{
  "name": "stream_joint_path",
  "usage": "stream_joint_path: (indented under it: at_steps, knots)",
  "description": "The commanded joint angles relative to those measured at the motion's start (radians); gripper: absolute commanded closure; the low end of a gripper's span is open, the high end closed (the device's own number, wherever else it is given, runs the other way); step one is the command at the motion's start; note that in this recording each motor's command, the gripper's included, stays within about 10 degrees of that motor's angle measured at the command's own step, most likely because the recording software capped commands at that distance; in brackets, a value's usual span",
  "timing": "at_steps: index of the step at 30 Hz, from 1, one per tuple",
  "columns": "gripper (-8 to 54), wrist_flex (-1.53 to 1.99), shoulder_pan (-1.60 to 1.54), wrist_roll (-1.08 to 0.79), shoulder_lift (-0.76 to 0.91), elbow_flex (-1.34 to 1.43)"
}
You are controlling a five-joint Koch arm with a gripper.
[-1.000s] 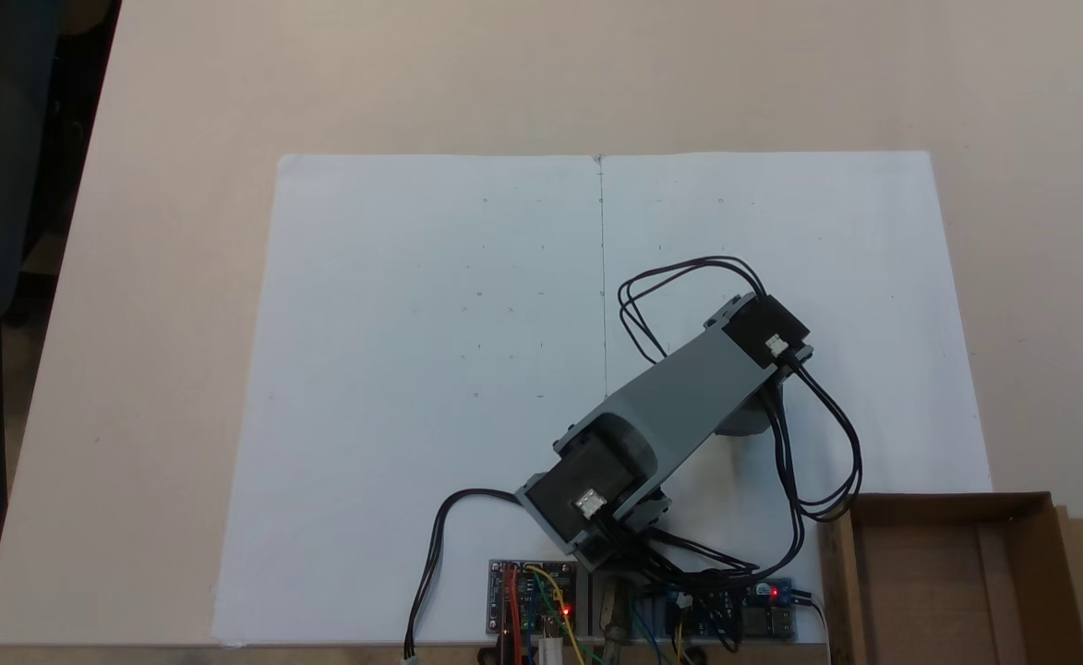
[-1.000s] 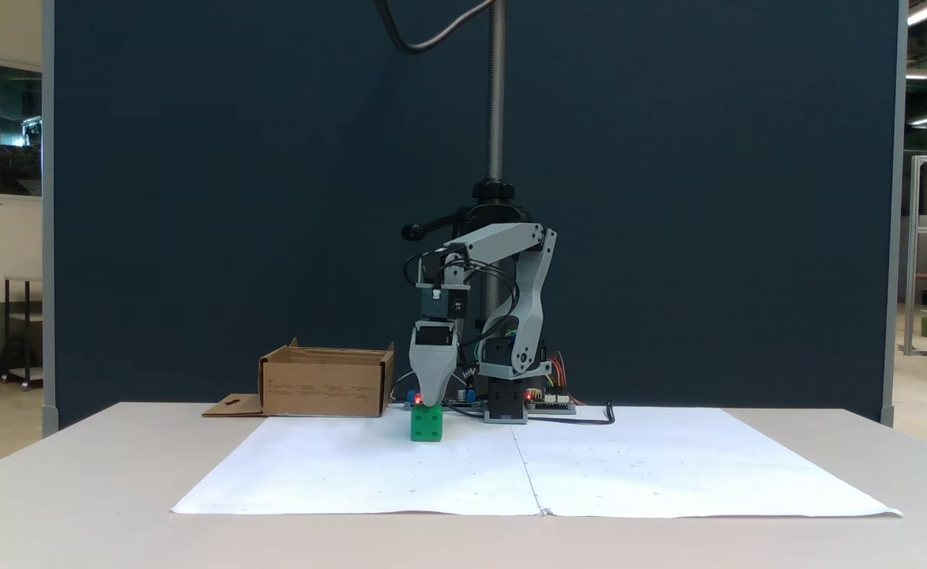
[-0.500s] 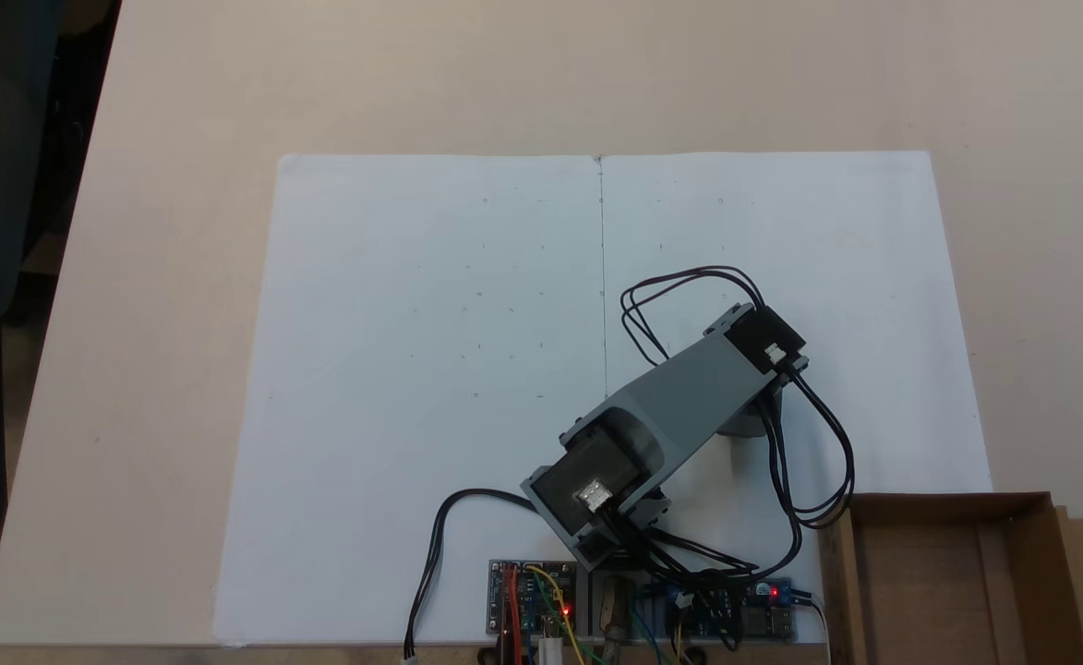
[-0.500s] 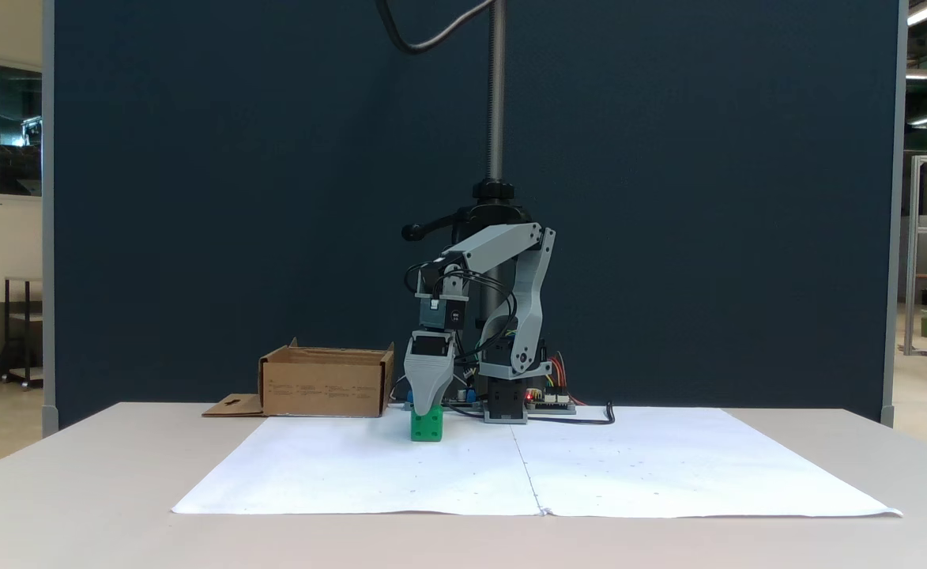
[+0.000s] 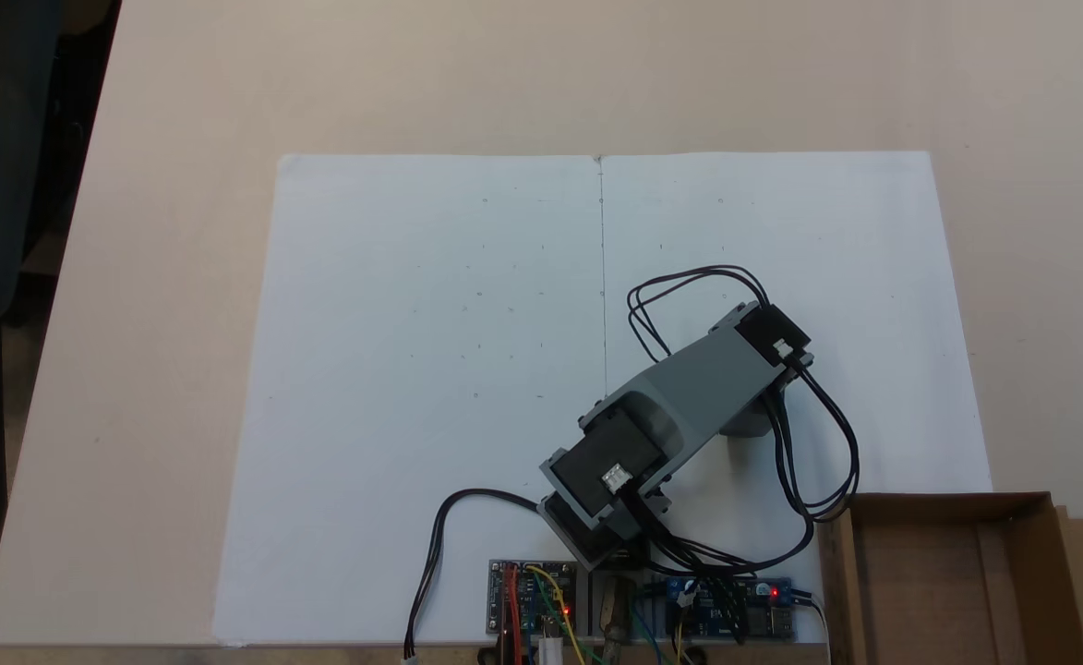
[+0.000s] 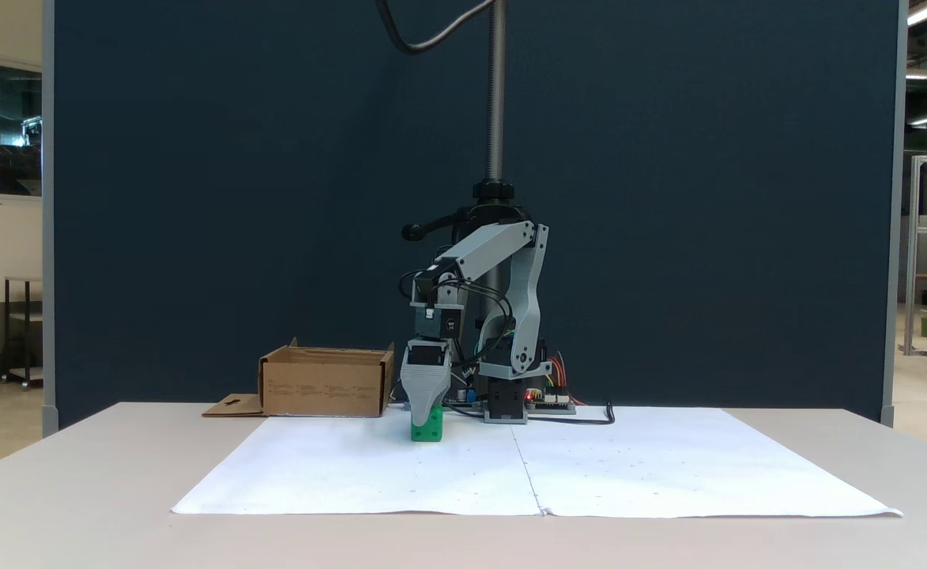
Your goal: Grasp a green dice and put it in the bin.
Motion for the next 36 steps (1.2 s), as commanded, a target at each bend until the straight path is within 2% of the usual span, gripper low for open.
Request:
stream_joint_path:
  at_steps: [1, 11, 24, 32, 36]
  knots:
    - [2.1, -0.052, 0.005, -0.028, -0.002, -0.015]
    - [2.0, -0.091, 0.038, -0.160, -0.054, -0.015]
    - [3.4, -0.101, 0.046, -0.169, -0.081, 0.009]
    - [7.2, -0.104, 0.041, -0.169, -0.081, 0.028]
    - [11.2, -0.106, 0.040, -0.169, -0.080, 0.035]
